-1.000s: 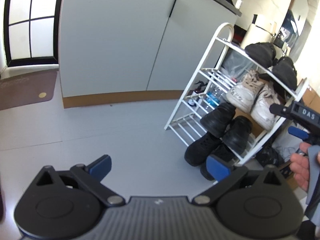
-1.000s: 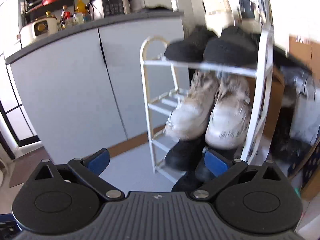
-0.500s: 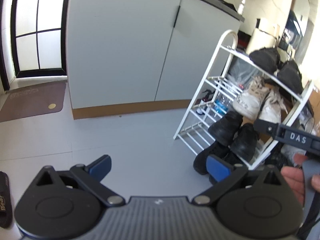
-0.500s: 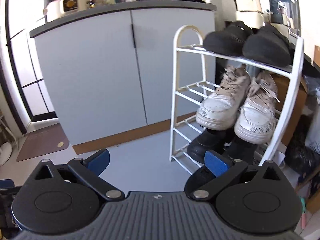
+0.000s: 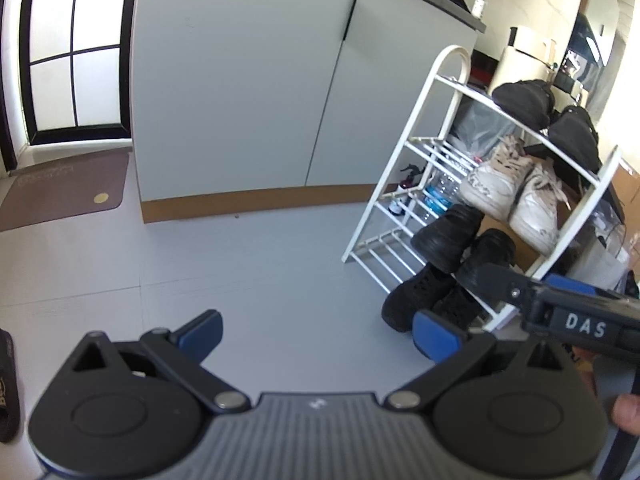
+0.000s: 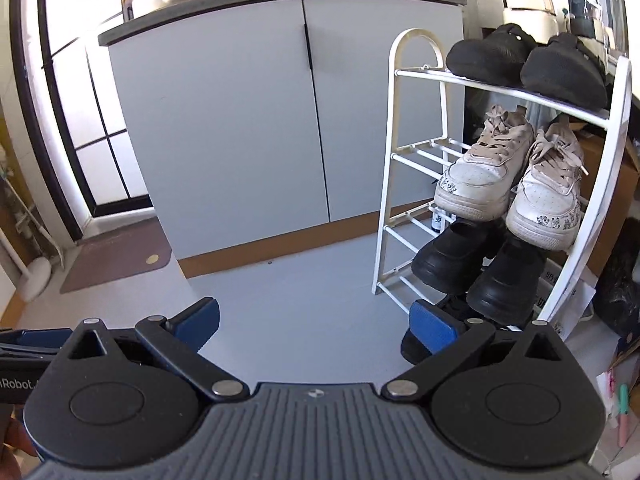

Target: Organize scattered shoes

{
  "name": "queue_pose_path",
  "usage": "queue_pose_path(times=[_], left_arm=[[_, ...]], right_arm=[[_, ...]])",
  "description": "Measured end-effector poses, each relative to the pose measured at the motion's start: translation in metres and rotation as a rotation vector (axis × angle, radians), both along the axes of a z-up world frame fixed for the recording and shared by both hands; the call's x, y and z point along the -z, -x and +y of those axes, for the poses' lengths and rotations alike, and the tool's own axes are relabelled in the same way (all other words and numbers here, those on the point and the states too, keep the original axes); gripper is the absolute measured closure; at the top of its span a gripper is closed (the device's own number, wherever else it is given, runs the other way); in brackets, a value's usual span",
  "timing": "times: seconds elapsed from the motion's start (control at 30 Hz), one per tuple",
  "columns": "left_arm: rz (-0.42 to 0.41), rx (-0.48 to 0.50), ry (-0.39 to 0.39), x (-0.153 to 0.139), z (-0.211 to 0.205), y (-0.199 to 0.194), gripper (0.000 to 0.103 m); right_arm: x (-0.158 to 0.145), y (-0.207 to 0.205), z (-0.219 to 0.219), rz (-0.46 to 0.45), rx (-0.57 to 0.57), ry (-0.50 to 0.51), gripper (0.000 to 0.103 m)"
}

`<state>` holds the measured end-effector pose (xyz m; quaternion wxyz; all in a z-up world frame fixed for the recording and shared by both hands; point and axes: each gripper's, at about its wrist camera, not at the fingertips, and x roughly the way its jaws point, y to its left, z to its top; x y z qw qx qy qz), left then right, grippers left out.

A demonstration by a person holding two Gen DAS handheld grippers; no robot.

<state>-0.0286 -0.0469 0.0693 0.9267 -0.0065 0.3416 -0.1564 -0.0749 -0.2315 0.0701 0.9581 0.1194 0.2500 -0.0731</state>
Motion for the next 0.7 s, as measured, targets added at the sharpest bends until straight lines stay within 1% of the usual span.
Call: queue_pose_path(times=[0.1, 0.2, 0.3, 0.47, 0.6, 0.7], left_arm=[[-0.019, -0.005, -0.024, 0.001, -0.001, 0.006, 0.000], [-0.015, 0.000, -0.033, 0.005, -0.001, 0.010, 0.000], [-0.002, 0.008, -0.029, 0.007, -0.002, 0.012, 0.000], [-0.006, 0.021, -0.034, 0.008, -0.002, 0.014, 0.000], [0.013, 0.019, -0.014, 0.013, 0.002, 0.012, 0.000], [-0.003, 0.018, -0.020, 0.014, 0.003, 0.012, 0.000]], right_arm=[[0.004, 0.005, 0.004, 0.011, -0.004, 0.005, 0.000], [0.008, 0.010, 0.008, 0.024, -0.009, 0.006, 0.000], [0.010, 0.014, 0.013, 0.028, -0.008, 0.015, 0.000], [0.014, 0.021, 0.017, 0.040, 0.010, 0.024, 0.000], [0.016, 0.023, 0.022, 0.051, 0.023, 0.044, 0.000], [0.016, 0.021, 0.022, 0.056, 0.015, 0.042, 0.000]])
